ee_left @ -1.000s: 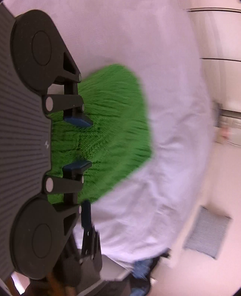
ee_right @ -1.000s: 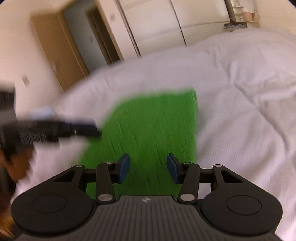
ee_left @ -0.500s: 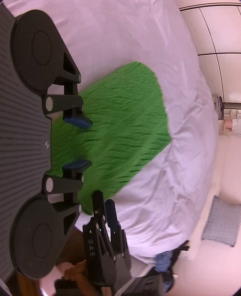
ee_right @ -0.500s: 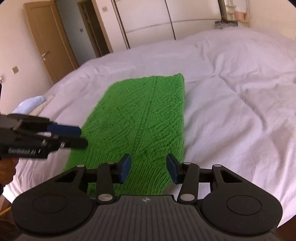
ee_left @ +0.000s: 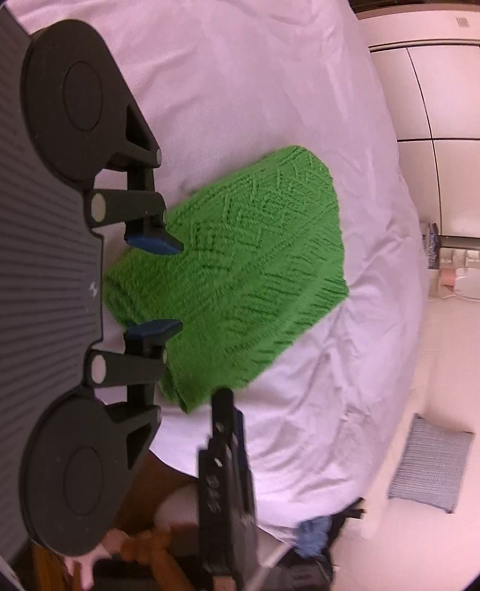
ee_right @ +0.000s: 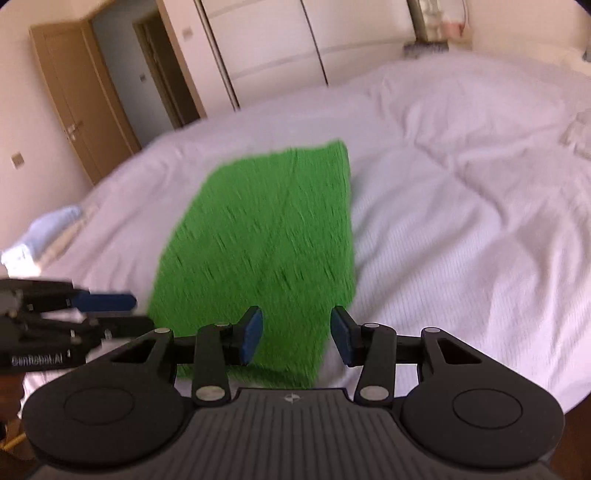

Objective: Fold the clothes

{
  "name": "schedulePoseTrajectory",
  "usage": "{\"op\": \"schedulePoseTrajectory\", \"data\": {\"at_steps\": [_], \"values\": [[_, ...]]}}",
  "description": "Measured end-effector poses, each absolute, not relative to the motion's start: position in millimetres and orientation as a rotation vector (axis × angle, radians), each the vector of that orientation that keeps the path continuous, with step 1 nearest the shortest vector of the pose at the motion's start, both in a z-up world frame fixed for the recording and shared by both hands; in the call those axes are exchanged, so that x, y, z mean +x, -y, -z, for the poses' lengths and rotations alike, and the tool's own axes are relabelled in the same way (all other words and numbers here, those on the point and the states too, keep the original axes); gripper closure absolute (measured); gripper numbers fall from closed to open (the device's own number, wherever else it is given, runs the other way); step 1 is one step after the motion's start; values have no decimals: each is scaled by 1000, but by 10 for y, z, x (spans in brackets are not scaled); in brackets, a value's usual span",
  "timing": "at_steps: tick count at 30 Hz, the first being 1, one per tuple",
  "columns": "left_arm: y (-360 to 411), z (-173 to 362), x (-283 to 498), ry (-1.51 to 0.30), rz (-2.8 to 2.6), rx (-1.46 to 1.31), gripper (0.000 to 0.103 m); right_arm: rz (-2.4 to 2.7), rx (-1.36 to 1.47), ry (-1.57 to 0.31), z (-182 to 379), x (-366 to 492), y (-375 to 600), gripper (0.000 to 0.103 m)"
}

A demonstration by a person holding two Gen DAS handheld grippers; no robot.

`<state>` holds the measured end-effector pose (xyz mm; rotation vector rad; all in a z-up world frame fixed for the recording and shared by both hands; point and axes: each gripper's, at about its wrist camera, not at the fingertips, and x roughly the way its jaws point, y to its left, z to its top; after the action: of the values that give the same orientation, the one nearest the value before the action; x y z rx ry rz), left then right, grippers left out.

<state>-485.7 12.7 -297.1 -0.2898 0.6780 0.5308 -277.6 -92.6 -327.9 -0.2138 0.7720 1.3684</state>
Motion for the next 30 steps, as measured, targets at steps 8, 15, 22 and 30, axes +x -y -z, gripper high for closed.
{"op": "schedulePoseTrajectory", "data": {"at_steps": [8, 15, 22, 30], "values": [[-214, 3237, -4822, -762, -577, -370, 71, -1322, -249, -939, 3633, -2733, 701, 60], [-268, 2853, -4990, -635, -591, -357, 72, -1319, -163, -911, 3398, -2591, 768, 60], [-527, 2885, -4785, -656, -615, -344, 74, -1320, -49, -903, 3252, -2397, 674, 60], [-757, 3263, -4645, -747, -616, -414, 72, -1337, -141, -909, 3488, -2442, 421, 61]]}}
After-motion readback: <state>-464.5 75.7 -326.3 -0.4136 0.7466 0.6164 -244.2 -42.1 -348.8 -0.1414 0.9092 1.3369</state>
